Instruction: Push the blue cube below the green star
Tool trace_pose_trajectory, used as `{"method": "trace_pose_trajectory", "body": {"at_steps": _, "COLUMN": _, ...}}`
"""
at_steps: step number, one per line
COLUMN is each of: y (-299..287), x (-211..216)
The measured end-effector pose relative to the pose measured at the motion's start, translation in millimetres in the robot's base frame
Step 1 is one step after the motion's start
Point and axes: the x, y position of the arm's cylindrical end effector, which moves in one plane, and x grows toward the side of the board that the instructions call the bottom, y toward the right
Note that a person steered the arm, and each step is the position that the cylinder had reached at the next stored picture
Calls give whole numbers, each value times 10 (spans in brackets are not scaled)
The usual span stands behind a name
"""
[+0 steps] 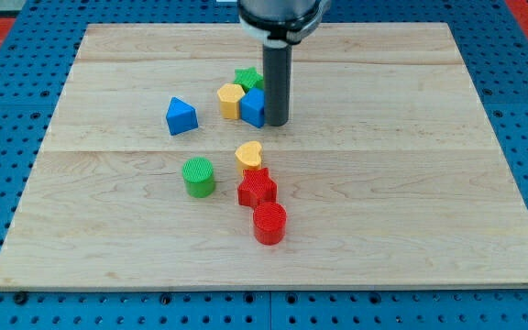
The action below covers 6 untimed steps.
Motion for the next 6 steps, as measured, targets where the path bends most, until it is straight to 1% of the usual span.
{"method": "trace_pose_trajectory", "body": {"at_steps": 1, "y": -311, "x": -414}}
{"method": "trace_pose_trajectory", "body": {"at_steps": 2, "y": -879, "x": -704}}
{"method": "trace_pose_trajectory", "body": {"at_steps": 3, "y": -1502, "x": -1129}}
{"method": "trace_pose_trajectory", "body": {"at_steps": 4, "y": -2215, "x": -1069}}
{"method": "trace_pose_trajectory", "body": {"at_steps": 5, "y": -1924, "x": -748}}
{"method": "trace_pose_trajectory", "body": {"at_steps": 6, "y": -1288, "x": -445}}
